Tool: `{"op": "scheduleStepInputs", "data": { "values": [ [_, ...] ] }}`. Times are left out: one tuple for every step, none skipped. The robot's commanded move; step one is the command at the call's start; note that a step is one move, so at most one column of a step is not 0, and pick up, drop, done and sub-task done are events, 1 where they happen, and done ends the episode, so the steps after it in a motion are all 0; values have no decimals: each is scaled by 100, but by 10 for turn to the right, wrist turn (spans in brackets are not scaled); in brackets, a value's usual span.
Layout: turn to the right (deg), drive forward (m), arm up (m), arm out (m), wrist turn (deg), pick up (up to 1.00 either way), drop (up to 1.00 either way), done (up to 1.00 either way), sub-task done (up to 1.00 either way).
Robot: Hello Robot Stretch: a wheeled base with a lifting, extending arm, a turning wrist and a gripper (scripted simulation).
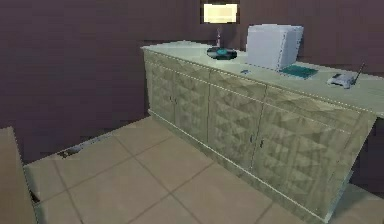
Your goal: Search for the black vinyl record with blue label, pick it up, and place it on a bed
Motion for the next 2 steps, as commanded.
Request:
{"op": "scheduleStepInputs", "data": {
  "values": [
    [0,70,0,0,0,0,0,0,0],
    [450,0,0,0,0,0,0,0,0]
  ]
}}
